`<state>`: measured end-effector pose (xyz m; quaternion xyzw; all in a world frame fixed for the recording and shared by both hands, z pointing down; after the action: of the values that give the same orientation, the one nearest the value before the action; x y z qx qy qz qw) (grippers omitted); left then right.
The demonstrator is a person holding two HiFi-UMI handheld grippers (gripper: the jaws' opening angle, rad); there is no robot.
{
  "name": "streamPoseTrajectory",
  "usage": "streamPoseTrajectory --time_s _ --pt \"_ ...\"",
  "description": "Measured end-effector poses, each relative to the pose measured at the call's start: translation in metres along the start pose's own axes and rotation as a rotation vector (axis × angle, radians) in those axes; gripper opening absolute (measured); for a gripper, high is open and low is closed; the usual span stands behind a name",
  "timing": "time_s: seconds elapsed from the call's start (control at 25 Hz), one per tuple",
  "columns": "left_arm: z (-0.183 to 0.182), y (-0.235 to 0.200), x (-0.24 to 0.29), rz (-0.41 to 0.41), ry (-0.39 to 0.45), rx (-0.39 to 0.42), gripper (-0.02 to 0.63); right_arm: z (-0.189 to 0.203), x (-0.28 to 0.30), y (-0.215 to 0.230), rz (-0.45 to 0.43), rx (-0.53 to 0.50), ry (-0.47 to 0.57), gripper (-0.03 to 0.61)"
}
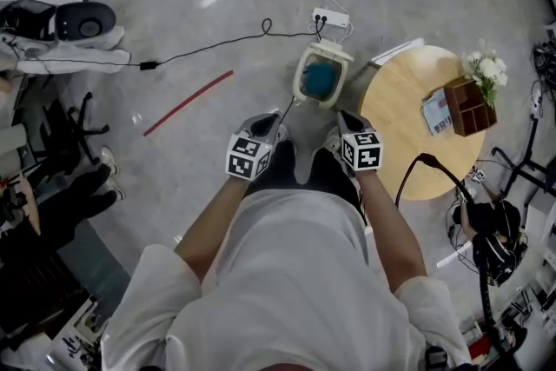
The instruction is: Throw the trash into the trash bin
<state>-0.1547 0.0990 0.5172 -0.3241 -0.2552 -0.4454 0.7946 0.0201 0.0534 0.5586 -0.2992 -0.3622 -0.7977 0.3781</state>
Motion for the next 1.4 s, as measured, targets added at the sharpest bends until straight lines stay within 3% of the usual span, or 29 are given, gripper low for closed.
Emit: streamPoseTrajectory --time_s 0.72,1.4 --pt "-0.045 0.032 -0.032 0.033 0.069 0.094 0.004 -0.024 -0.078 0.001 0.001 0.033 0.126 0.000" --pt "-0.042 0.046 -0.039 0.052 0.070 0.132 0.003 -0.013 -0.094 -0.011 -0.011 0.045 0.155 0.000"
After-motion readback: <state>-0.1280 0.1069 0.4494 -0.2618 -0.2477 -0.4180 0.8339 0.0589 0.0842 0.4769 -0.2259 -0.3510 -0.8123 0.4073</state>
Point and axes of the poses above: the fingertips, and each gripper's own axes: x forward along the fingers, y to its right, z out of its underside, the point moved 1 cm from there along -x, backward along the fingers, and after that the axes turned 4 degrees about x, right-handed, at the moved point
